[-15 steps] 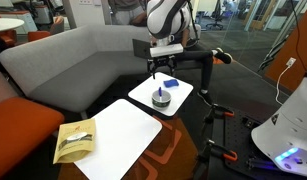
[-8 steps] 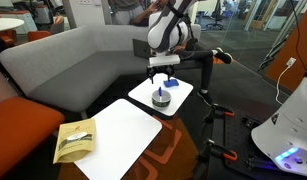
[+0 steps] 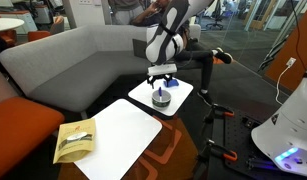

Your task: Remove the pen from the mug and put it on the table

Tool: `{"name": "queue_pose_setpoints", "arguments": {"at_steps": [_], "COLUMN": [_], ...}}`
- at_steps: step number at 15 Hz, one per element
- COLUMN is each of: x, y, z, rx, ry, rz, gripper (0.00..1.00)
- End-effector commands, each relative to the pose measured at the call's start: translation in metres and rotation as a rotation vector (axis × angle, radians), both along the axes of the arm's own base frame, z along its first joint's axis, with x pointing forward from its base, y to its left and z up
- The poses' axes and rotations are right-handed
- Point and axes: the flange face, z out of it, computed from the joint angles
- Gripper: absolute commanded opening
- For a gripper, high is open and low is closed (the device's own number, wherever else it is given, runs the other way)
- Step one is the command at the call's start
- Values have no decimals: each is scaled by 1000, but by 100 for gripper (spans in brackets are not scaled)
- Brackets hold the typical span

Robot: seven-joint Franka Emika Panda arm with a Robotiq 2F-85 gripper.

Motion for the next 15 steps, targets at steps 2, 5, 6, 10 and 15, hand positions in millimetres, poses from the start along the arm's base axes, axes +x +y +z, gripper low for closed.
{"name": "queue_pose_setpoints", "arguments": {"at_steps": [2,5,6,10,15], "x": [-6,-14,-14,-14,-6], "y": [-3,-8,-8,2,4], "z": [-3,-7,-10,-25,-43], "rx": [-14,-8,-1,27,49], "ry": [-3,3,5,22,40], "rz": [-35,-42,-40,-27,-28], "gripper": [86,82,81,73,61]}}
